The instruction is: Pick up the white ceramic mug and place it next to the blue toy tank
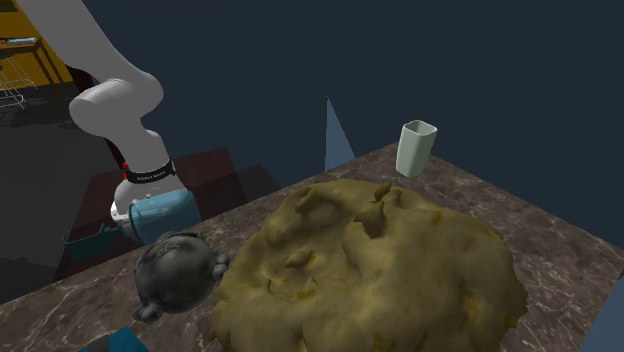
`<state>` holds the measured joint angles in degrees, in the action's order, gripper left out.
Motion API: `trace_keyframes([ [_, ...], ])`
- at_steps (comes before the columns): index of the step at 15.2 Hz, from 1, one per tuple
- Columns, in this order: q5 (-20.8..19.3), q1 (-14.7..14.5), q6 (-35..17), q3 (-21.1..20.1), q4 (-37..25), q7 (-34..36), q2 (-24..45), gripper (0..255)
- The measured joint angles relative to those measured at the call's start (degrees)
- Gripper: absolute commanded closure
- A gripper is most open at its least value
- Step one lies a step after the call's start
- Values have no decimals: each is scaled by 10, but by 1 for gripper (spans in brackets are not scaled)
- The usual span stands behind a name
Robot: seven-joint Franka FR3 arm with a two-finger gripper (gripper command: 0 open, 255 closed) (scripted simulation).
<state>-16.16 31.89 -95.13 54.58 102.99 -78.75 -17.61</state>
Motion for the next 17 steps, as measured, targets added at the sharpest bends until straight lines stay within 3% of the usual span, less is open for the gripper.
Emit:
trace_keyframes([
  [4,11,-1,-6,54,-20,-57,20,255],
  [17,-2,7,-101,72,78,-55,13,255],
])
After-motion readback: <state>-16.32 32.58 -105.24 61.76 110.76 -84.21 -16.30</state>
